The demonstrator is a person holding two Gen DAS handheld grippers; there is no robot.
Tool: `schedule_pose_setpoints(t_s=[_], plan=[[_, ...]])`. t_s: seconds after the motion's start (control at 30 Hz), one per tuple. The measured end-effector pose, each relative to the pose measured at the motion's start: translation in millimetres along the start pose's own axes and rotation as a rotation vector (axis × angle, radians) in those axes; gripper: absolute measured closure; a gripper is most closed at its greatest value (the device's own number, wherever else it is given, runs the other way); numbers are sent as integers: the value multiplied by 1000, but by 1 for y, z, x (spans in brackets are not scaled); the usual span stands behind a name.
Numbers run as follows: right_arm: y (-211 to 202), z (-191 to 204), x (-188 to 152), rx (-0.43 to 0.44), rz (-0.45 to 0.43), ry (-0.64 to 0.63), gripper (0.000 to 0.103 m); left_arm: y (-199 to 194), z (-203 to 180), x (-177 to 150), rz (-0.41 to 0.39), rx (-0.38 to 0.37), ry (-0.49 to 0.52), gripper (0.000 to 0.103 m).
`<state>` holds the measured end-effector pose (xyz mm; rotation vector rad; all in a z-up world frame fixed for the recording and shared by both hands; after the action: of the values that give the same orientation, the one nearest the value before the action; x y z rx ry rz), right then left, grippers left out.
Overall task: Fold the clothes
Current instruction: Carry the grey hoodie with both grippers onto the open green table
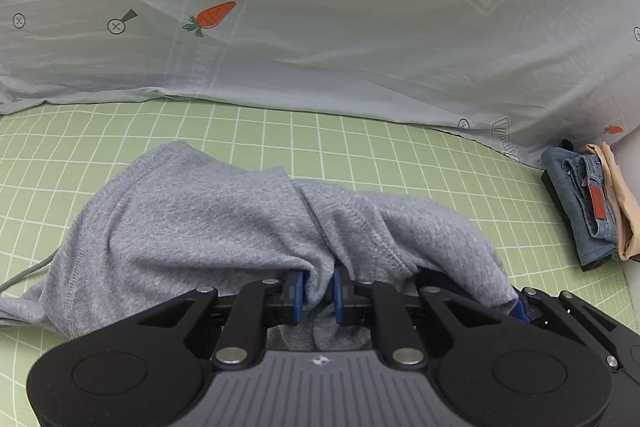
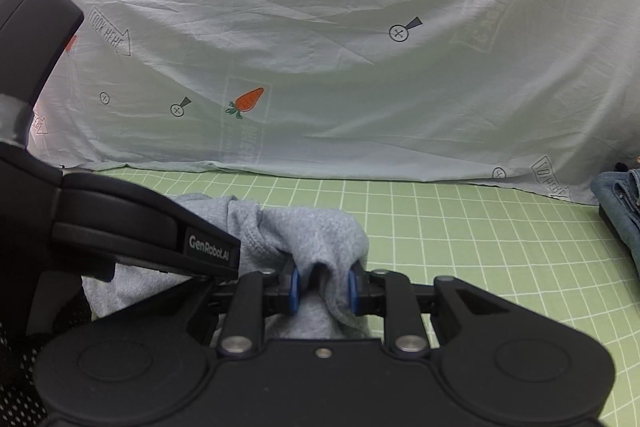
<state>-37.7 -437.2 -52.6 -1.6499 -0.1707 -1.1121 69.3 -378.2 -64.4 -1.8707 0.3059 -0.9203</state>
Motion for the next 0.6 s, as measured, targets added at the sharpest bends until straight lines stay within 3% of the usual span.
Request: schedule_pose_setpoints(t_s=[0.2,0.27,0.33,0.5,0.6], plan=[[3,14,-5,-33,39,38,73,-5,25,-7,21,-45,9,82],[5,21,-7,-40,55,48,60,-13,48,-11,21,-42,-4,81],[10,34,-11,-46,78,50,54,-24,72,-15,20,-18,-20,74],[22,63,-20,-78,130,53,40,-47,132,-26,5,122,-44,72],[27,68,-22,-100,149,71,31,-47,167,-32,34,188,-55,70]])
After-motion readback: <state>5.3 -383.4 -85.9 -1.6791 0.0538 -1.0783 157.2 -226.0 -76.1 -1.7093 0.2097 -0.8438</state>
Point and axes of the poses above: each gripper's, at about its wrist camera, not at the fingertips, and y roughly the way its jaws point, z to its left, x to its top, the point moved 2 cm from there along y, roughly the way its jaws point, and after that the axes turned 7 degrees about z, right-handed, at the moved point
